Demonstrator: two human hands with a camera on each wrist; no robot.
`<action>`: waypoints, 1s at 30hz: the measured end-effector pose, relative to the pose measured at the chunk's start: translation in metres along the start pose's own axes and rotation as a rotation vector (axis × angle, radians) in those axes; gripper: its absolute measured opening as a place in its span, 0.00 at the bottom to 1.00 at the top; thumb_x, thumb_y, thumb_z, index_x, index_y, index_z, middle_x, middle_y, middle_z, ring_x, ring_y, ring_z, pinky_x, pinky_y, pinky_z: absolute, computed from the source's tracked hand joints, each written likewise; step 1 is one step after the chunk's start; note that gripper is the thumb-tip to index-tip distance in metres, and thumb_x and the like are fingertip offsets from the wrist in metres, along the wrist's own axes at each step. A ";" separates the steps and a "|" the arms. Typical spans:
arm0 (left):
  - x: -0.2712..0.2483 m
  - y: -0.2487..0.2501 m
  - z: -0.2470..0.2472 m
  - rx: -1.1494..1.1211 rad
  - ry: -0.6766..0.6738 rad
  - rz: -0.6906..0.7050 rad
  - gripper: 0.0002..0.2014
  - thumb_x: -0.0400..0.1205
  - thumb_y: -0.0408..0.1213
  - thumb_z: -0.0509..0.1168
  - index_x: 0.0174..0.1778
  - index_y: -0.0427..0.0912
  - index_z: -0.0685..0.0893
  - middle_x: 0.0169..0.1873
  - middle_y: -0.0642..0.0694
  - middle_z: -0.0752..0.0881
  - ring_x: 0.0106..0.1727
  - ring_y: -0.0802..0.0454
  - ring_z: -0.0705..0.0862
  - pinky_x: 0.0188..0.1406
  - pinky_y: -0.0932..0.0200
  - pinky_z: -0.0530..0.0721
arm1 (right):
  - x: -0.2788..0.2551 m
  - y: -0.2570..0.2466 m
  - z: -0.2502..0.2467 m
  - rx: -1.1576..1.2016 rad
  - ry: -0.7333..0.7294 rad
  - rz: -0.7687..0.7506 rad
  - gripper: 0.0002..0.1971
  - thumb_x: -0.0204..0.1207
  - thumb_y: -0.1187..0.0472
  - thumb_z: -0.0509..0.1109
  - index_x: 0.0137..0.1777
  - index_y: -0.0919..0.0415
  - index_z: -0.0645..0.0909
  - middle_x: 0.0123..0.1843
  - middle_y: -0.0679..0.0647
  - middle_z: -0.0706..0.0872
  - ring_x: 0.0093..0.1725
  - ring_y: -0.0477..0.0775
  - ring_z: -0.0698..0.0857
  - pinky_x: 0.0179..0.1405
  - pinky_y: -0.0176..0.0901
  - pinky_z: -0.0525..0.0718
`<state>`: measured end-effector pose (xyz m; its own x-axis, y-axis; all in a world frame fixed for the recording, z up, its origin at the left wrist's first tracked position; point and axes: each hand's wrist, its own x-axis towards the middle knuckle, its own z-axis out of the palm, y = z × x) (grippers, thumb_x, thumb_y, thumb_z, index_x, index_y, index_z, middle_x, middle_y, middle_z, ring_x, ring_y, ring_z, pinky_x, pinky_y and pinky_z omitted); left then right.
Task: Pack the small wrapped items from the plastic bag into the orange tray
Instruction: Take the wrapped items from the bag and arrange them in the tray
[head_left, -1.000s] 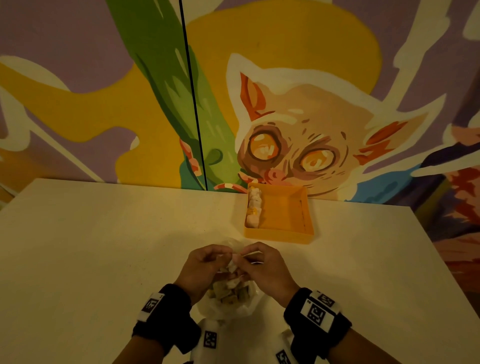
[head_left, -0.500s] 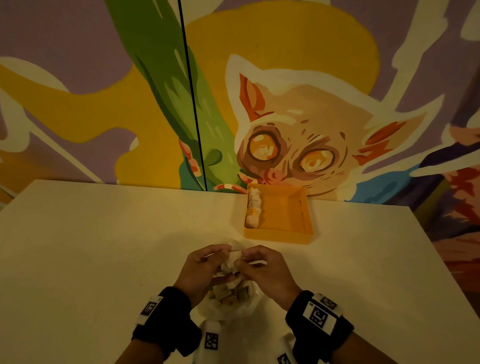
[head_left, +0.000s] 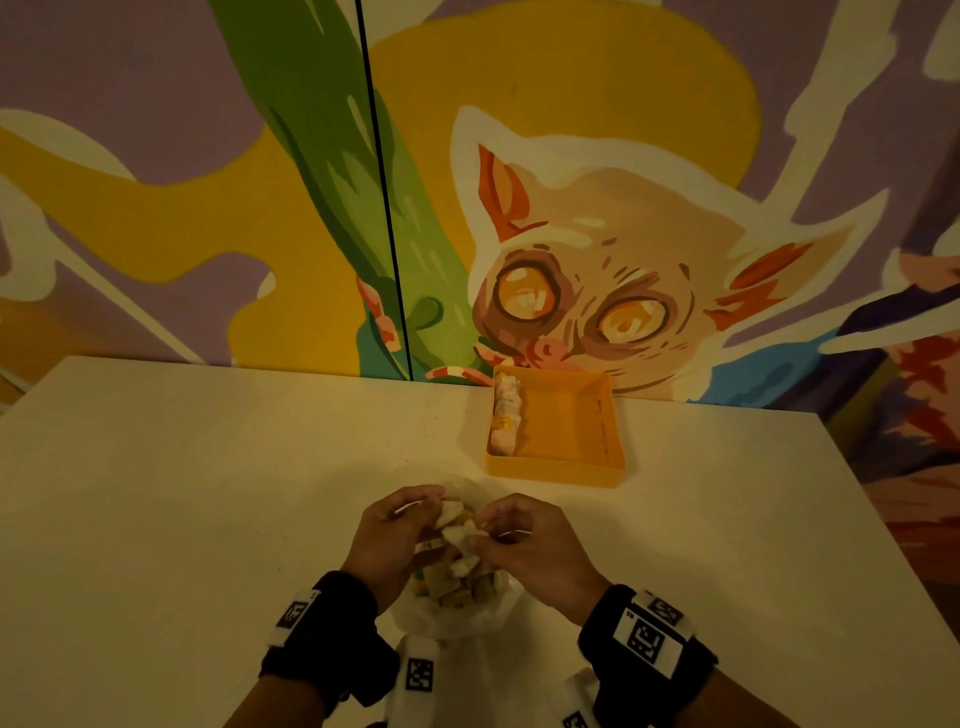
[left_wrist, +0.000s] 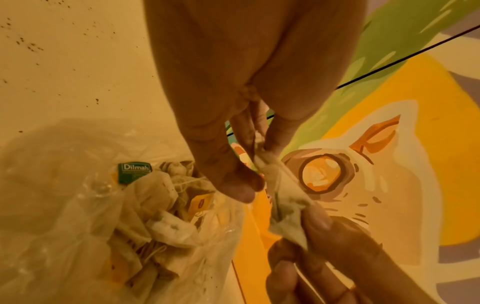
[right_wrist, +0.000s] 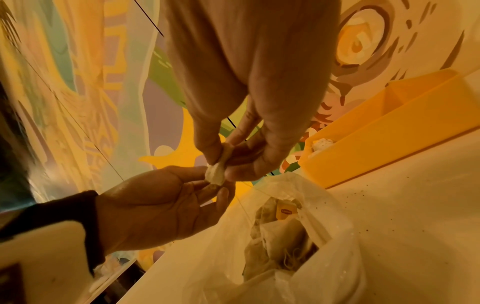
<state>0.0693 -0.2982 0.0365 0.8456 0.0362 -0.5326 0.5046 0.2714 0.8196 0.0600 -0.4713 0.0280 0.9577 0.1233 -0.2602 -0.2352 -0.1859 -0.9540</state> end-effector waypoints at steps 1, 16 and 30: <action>0.001 0.000 -0.001 -0.026 0.025 -0.003 0.07 0.85 0.29 0.63 0.52 0.37 0.87 0.46 0.38 0.91 0.45 0.41 0.89 0.45 0.46 0.88 | -0.001 0.000 -0.002 0.005 0.006 -0.005 0.11 0.64 0.61 0.84 0.44 0.52 0.88 0.41 0.51 0.90 0.45 0.58 0.90 0.48 0.58 0.90; -0.010 0.004 0.019 0.315 -0.180 0.000 0.09 0.80 0.38 0.71 0.37 0.37 0.85 0.27 0.43 0.78 0.31 0.50 0.77 0.31 0.58 0.77 | -0.007 0.002 -0.006 0.032 0.051 -0.150 0.14 0.67 0.72 0.79 0.49 0.57 0.84 0.42 0.56 0.87 0.43 0.54 0.88 0.46 0.44 0.89; -0.015 0.024 0.013 0.504 -0.213 0.455 0.05 0.81 0.29 0.69 0.46 0.39 0.90 0.28 0.57 0.87 0.27 0.65 0.81 0.27 0.70 0.77 | -0.002 -0.023 -0.007 0.035 -0.047 -0.177 0.08 0.76 0.56 0.74 0.54 0.49 0.87 0.49 0.47 0.91 0.50 0.49 0.90 0.50 0.46 0.89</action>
<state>0.0713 -0.3050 0.0667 0.9813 -0.1625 -0.1033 0.0686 -0.2062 0.9761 0.0648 -0.4746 0.0512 0.9759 0.1970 -0.0939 -0.0705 -0.1229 -0.9899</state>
